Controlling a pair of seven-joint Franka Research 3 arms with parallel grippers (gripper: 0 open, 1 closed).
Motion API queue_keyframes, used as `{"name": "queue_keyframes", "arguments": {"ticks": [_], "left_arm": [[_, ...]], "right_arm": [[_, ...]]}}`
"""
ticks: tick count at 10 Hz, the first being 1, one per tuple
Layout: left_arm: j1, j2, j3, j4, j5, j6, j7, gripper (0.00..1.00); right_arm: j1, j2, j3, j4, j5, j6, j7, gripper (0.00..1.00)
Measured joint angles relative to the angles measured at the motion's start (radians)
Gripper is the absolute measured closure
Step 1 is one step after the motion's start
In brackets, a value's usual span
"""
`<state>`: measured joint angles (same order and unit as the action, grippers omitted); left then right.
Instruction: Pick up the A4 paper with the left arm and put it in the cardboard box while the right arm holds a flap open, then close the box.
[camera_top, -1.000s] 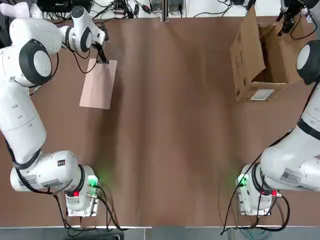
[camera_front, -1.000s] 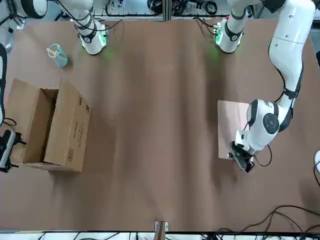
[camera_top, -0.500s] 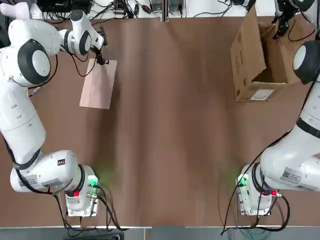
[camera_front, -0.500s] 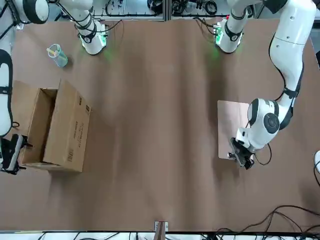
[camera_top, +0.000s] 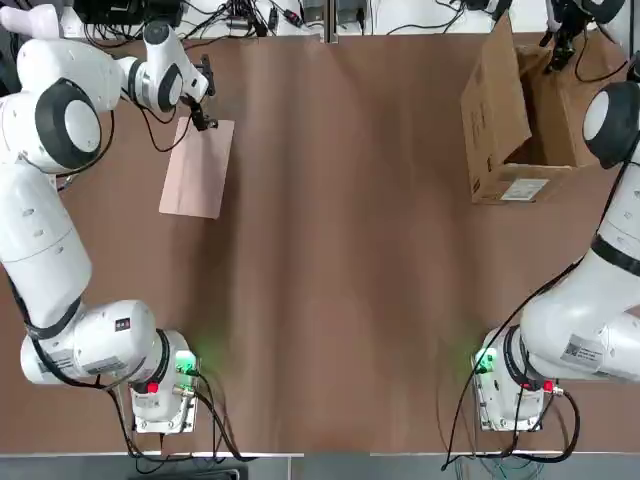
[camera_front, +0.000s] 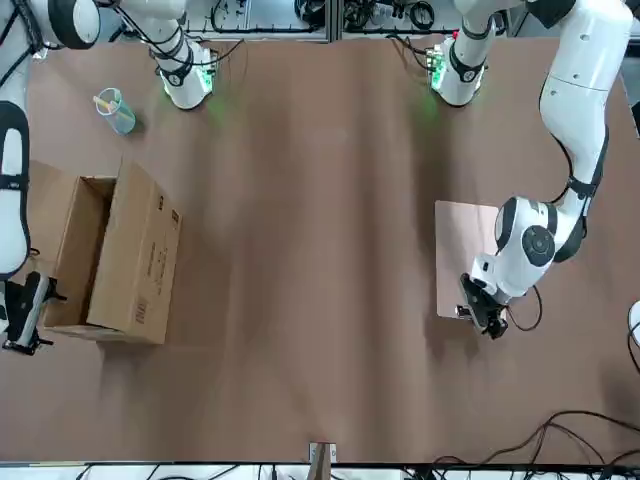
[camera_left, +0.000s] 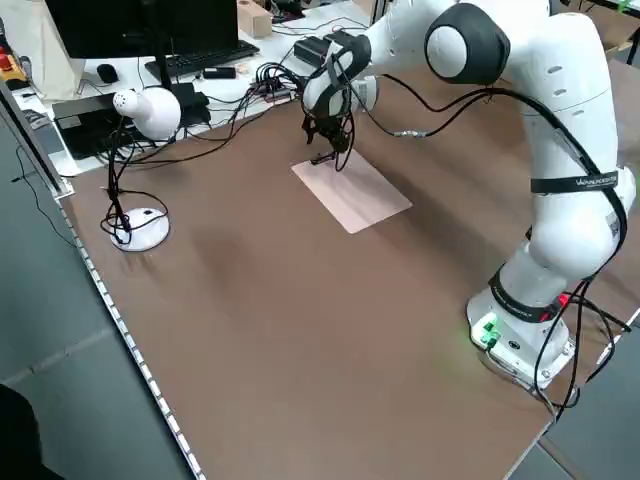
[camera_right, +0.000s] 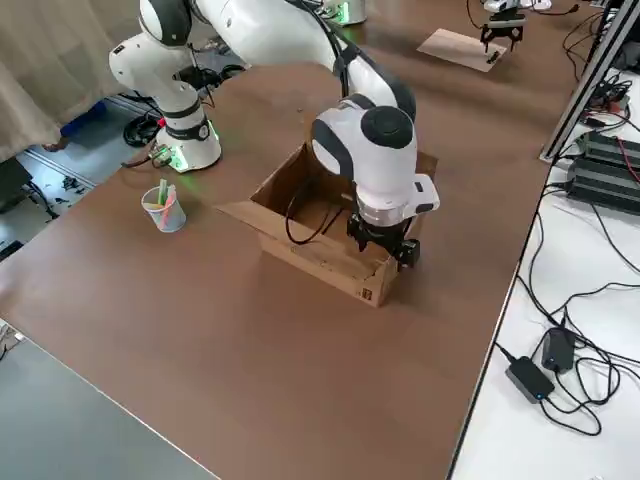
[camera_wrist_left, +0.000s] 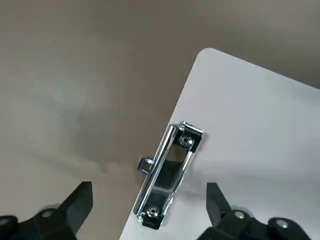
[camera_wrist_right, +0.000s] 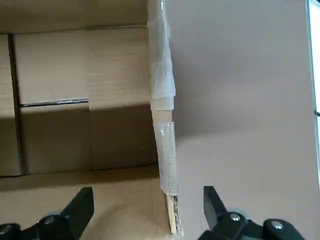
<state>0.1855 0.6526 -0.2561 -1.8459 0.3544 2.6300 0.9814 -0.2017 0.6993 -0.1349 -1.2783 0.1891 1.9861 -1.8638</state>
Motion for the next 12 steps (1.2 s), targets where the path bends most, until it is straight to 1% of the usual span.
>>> {"name": "queue_keyframes", "arguments": {"ticks": [1, 3, 4, 5, 6, 7, 8, 9, 10, 11, 12], "left_arm": [[0.0, 0.001, 0.0, 0.0, 0.005, 0.0, 0.004, 0.0], [0.012, 0.013, 0.001, -0.001, 0.011, 0.0, 0.01, 0.0], [0.016, 0.018, 0.001, -0.001, 0.012, 0.0, 0.014, 0.0], [0.016, 0.019, 0.0, -0.001, 0.014, 0.0, 0.018, 0.0], [0.014, 0.019, -0.002, 0.0, 0.022, 0.0, 0.027, 0.0], [0.009, 0.019, -0.003, 0.005, 0.039, 0.0, 0.038, 0.0], [0.004, 0.019, -0.003, 0.011, 0.061, 0.0, 0.04, 0.0], [0.001, 0.02, -0.003, 0.013, 0.08, 0.0, 0.044, 0.0], [0.0, 0.023, -0.003, 0.013, 0.093, 0.0, 0.049, 0.0], [0.0, 0.029, -0.003, 0.013, 0.095, 0.0, 0.059, 0.0], [0.0, 0.037, -0.003, 0.015, 0.095, 0.0, 0.068, 0.0]], "right_arm": [[0.0, 0.005, 0.0, 0.0, 0.0, 0.003, -0.013, 0.11], [0.0, 0.01, 0.0, 0.0, 0.0, 0.004, -0.017, 0.25], [0.0, 0.01, 0.0, 0.0, 0.0, 0.004, -0.017, 0.35], [0.001, 0.01, 0.0, 0.0, 0.0, 0.004, -0.017, 0.41], [0.001, 0.01, 0.0, 0.001, 0.0, 0.008, -0.017, 0.57], [0.001, 0.011, 0.0, 0.002, 0.0, 0.008, -0.018, 0.63], [0.001, 0.01, 0.0, 0.003, 0.0, 0.01, -0.021, 0.73], [0.002, 0.011, 0.0, 0.004, 0.0, 0.01, -0.022, 0.74], [0.003, 0.011, 0.0, 0.005, 0.0, 0.01, -0.022, 0.78], [0.006, 0.011, 0.0, 0.008, 0.0, 0.01, -0.023, 0.85], [0.011, 0.011, 0.0, 0.01, 0.0, 0.01, -0.023, 0.86]]}}
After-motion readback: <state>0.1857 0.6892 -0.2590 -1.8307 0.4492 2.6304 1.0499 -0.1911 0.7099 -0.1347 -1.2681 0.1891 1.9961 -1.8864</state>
